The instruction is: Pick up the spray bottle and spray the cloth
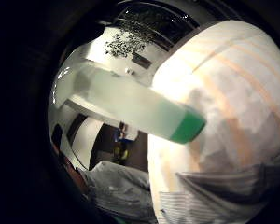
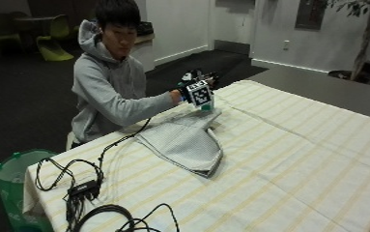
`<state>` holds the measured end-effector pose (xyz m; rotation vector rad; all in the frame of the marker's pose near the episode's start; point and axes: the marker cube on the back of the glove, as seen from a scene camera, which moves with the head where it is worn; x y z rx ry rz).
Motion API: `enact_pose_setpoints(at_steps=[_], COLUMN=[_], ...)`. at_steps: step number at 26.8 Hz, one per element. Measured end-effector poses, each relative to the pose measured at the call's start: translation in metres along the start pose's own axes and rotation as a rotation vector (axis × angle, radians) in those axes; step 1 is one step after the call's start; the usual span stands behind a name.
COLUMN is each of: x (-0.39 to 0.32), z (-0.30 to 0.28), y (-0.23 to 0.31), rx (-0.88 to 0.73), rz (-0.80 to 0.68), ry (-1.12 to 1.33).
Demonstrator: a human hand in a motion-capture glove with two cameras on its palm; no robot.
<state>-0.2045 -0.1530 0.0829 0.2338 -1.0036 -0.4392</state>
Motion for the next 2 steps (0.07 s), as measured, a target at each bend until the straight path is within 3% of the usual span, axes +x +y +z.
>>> enact_pose_setpoints(at_steps=[2], x=[0.0089], z=[0.0026], y=[-0.0008], rx=[0.025], rz=[-0.007], ry=[0.094])
